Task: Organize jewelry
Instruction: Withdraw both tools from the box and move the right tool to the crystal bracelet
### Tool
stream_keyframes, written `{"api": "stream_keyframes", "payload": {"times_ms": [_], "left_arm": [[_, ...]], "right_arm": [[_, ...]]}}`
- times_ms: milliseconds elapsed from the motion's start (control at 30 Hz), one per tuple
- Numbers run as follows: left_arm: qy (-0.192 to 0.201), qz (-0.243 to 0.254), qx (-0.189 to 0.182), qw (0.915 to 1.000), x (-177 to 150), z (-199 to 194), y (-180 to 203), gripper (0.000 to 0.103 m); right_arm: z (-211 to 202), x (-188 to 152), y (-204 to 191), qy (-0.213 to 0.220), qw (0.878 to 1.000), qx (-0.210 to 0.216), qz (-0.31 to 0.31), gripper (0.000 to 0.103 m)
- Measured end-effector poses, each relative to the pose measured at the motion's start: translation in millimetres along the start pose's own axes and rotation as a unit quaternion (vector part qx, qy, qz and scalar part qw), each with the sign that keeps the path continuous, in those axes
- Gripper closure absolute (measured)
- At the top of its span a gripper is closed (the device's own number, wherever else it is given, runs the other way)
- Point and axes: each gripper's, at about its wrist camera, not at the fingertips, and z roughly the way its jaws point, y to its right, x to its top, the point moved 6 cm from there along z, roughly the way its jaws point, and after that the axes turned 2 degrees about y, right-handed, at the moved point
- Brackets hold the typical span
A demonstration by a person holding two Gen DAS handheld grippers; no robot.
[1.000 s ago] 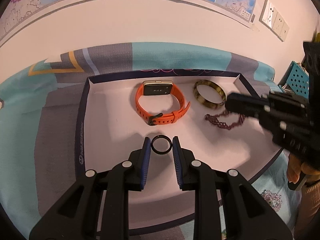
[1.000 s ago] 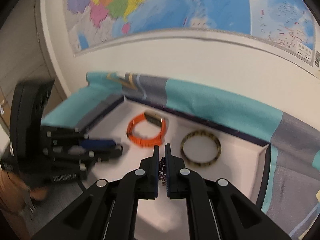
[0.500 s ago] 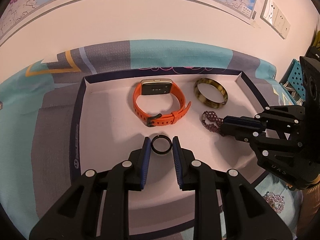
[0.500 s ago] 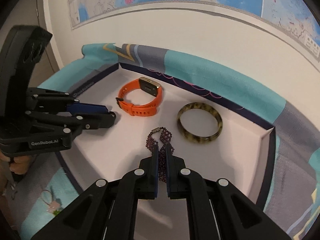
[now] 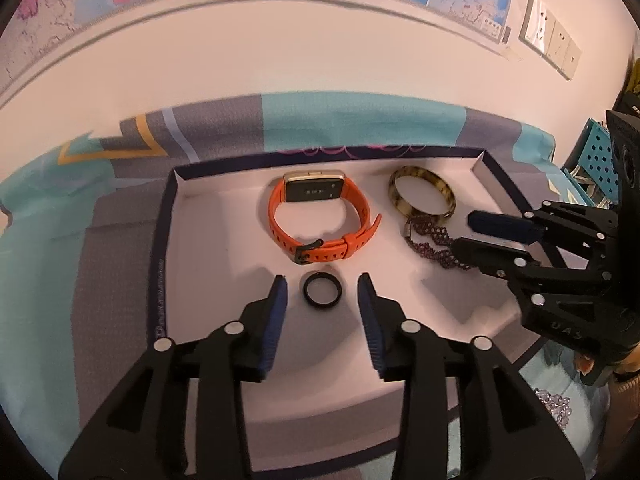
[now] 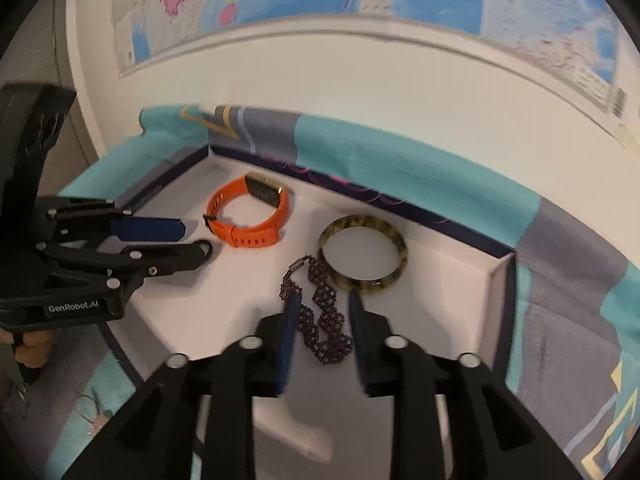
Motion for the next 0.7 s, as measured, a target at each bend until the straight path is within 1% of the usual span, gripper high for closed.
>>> {"api": "stream_keyframes", "payload": {"times_ms": [33,100,133,233,333,533,700], "left_arm": [[0.005,0.001,0.002,1.0000,0.6,-3.5,0.1,0.057],[0.021,0.008,0.008,0.9997,2.2,-16.1,1.2,0.056],[0.027,0.010,0.009,0.9995,2.2,-22.2,1.6,0.054],[0.048,0.018,0.004,0.9987,-1.0,-44.2,4.9,0.052],[0.064,0.026,-0.006,0.9976,-11.4,-68.1,8.3,0.051],[0.060,0.033,-0.032,0.9971,-41.6,-91.1,16.2,0.050],[0.047,0.037,-0.038,0.9975,-67.6,-91.7,21.9,0.050]], "right_arm": [[-4.1,0.2,0.6,0.004,1.000,0.002,0.005,0.072],[-16.4,0.8,1.4,0.015,1.000,0.009,0.017,0.071],[-22.8,0.2,0.6,0.020,1.000,0.012,0.019,0.070],[-44.3,-5.7,-5.5,0.033,0.999,0.025,0.020,0.069],[-66.3,-20.5,-15.7,0.036,0.998,0.047,0.019,0.066],[-94.3,-59.4,-33.3,0.024,0.998,0.058,0.008,0.066],[-99.9,-93.6,-40.5,-0.001,0.998,0.055,0.014,0.066]]}}
